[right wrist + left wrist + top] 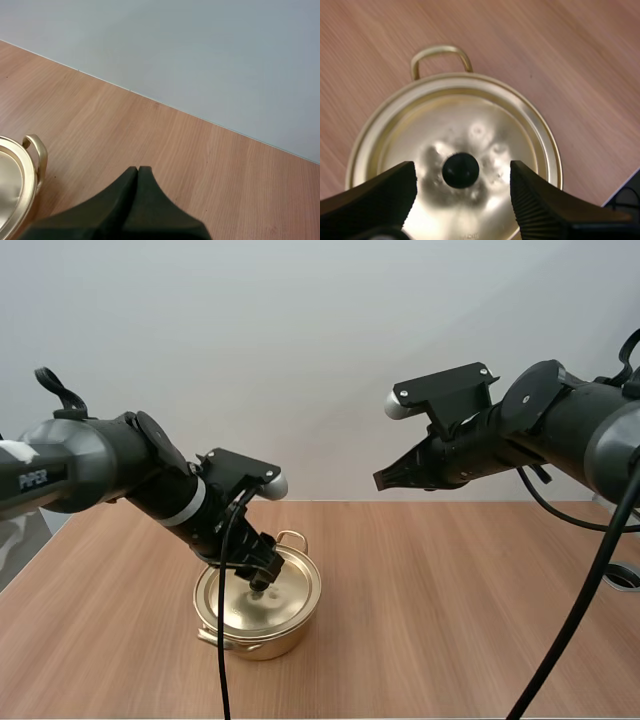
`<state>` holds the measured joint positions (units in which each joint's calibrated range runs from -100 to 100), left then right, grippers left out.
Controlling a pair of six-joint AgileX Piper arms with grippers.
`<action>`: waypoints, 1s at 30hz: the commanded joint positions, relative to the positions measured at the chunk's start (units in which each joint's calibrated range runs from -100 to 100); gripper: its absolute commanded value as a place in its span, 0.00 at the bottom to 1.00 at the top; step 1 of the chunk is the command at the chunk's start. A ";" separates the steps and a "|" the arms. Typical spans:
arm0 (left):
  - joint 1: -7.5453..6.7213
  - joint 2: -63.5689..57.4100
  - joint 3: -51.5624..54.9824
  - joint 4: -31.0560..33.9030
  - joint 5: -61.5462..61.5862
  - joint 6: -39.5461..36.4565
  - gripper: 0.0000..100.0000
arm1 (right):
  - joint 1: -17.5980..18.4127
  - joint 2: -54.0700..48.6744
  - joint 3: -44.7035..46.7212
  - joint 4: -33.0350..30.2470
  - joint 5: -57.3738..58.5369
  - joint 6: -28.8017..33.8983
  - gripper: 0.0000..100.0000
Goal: Open the pot, put the car inside, and close it
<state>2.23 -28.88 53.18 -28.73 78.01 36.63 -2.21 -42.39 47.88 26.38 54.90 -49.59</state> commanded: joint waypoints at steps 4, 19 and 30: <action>0.06 -15.04 -0.66 -9.09 -20.75 -0.01 0.90 | -0.03 -0.02 0.64 -0.31 -0.72 0.02 0.00; 2.36 -67.18 14.84 -9.03 -35.49 -14.19 0.90 | -0.03 -25.70 26.89 12.24 -55.59 -4.27 0.00; -0.32 -70.87 35.12 18.55 -49.91 -31.04 0.90 | 0.05 -31.78 29.68 1.66 -21.51 -4.08 0.00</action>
<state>2.15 -85.26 84.82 -22.30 30.98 12.65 -2.21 -73.92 76.32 29.62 9.95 -53.71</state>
